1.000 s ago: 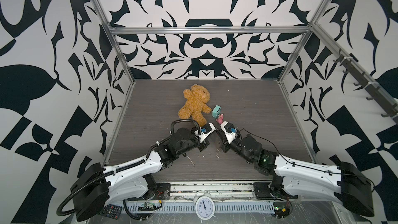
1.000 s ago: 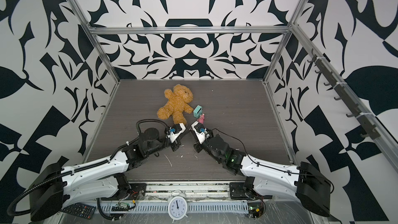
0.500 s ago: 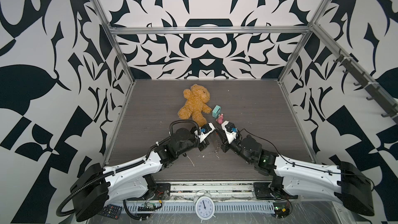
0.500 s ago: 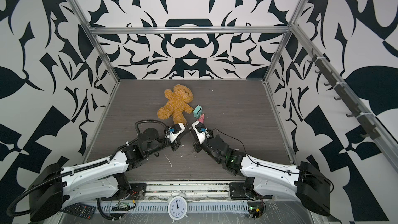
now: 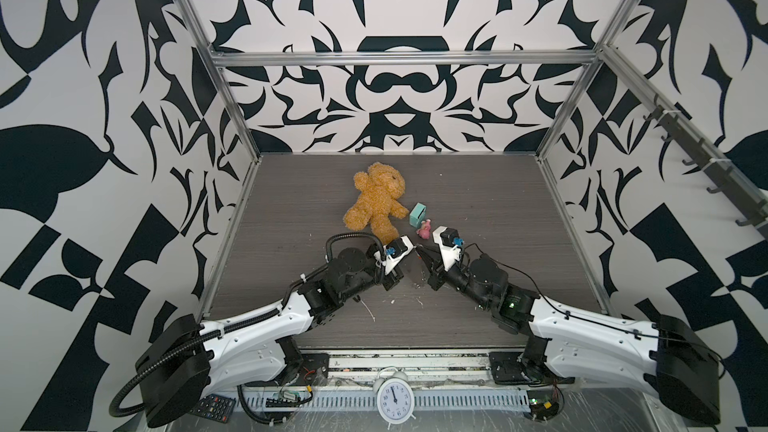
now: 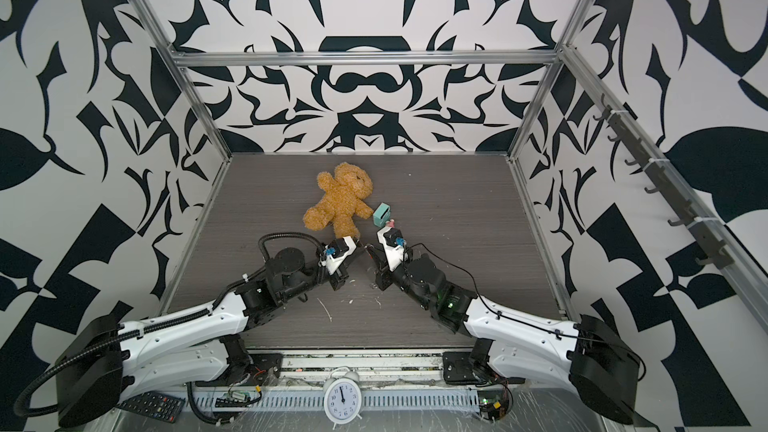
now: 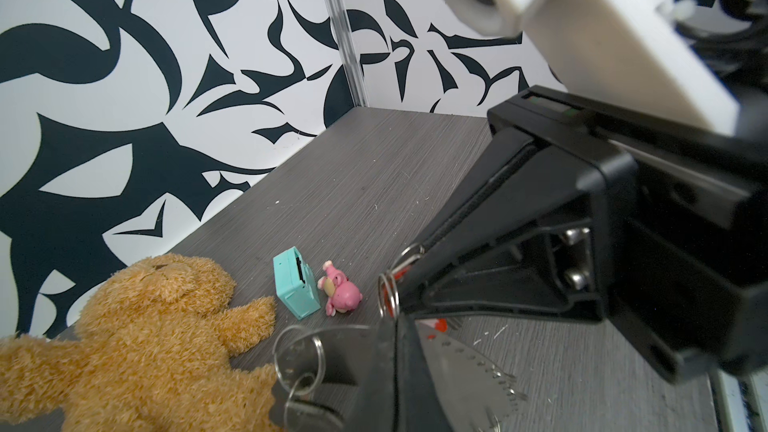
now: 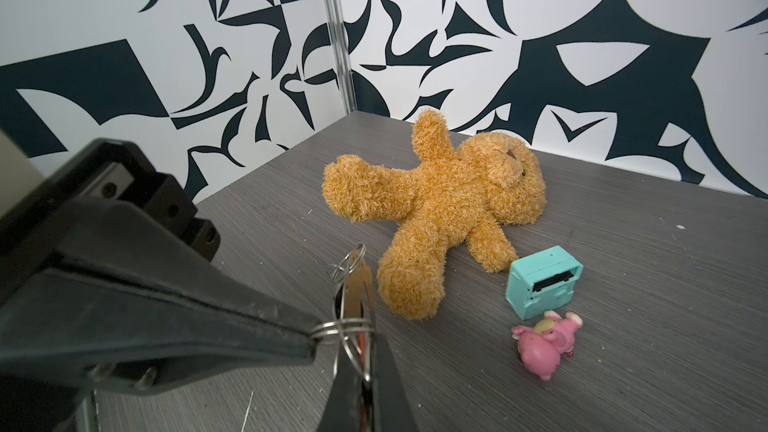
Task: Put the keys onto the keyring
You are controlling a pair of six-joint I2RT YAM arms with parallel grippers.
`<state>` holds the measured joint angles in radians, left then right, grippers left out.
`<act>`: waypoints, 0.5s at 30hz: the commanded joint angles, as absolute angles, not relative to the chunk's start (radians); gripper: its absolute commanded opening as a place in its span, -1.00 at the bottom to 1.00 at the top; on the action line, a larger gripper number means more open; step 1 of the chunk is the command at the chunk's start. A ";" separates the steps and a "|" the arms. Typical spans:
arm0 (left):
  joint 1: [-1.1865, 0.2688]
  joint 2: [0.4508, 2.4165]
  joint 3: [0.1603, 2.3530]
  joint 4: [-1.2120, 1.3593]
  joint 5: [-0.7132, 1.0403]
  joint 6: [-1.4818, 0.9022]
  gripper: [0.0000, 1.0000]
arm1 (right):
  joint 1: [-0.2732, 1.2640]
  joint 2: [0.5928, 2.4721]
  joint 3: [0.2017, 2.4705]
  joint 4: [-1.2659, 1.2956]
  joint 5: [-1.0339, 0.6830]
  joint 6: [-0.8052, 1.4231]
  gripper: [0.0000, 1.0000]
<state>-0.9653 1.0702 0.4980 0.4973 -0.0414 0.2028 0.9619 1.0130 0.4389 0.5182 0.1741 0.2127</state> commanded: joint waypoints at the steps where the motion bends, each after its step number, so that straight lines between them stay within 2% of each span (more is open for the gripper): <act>1: -0.960 1.062 0.482 0.531 -0.066 0.197 -1.00 | 0.934 0.990 0.448 0.525 0.247 0.232 -1.00; 10: -0.960 1.079 0.493 0.533 -0.058 0.195 -1.00 | 0.938 0.957 0.474 0.471 0.224 0.184 -1.00; 15: -0.960 1.078 0.489 0.540 -0.047 0.193 -0.77 | 0.951 0.937 0.476 0.458 0.234 0.161 -1.00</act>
